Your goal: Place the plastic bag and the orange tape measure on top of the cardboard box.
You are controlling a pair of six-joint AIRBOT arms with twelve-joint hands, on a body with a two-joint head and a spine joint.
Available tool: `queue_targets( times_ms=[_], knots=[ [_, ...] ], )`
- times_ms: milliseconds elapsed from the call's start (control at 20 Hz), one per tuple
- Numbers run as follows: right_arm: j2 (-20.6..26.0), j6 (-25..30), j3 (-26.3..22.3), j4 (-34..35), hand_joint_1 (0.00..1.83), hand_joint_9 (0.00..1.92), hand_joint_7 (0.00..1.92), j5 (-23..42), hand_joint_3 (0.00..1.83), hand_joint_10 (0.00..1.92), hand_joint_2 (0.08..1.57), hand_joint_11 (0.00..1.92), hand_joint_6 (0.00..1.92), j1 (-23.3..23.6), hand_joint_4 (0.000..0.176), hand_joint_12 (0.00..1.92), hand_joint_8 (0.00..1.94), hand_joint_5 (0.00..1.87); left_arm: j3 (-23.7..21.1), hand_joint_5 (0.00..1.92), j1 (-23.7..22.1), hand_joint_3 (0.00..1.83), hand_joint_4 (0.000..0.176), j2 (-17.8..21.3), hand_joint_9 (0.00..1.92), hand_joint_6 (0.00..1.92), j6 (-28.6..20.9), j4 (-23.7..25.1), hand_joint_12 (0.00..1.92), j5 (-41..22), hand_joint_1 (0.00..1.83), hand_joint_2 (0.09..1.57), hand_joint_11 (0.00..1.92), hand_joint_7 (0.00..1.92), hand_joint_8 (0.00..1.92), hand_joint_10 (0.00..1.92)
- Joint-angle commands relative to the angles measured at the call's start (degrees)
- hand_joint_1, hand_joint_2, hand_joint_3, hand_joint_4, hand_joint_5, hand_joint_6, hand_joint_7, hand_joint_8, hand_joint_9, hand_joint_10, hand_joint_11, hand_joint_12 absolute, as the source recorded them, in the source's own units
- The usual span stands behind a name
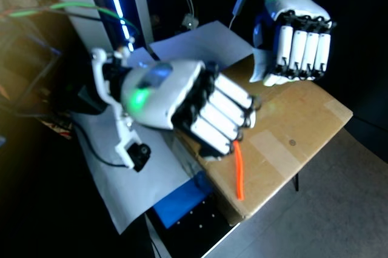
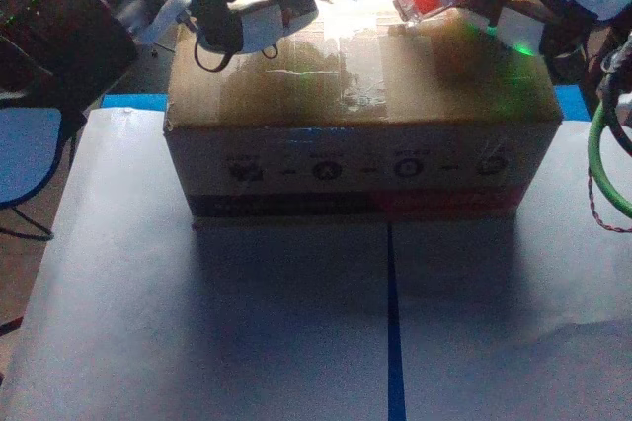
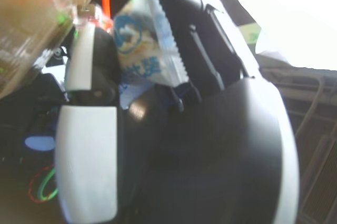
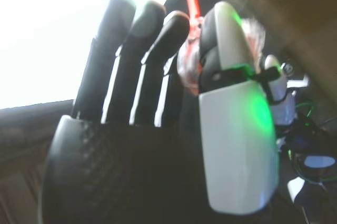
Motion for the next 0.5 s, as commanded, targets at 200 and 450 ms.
queue_targets(
  times_ms=[200,450],
  knots=[
    [-0.1,0.0,-0.2,-0.8,0.96,0.41,0.44,-5.8,0.00,1.52,0.99,0.33,0.46,0.8,0.000,1.87,1.17,0.57,0.2,0.72,0.3,0.00,0.000,-0.2,0.84,1.18,-0.1,1.6,1.58,6.8,1.36,1.19,0.69,0.84,1.21,1.44],
    [0.2,1.4,-1.1,-0.8,1.03,0.44,0.42,-6.2,0.00,1.47,0.92,0.45,0.47,0.7,0.000,1.80,1.13,0.55,0.4,0.76,1.3,0.00,0.000,-0.2,0.95,1.10,-0.2,1.6,1.55,5.5,1.37,1.16,0.82,0.86,1.18,1.35]
  ],
)
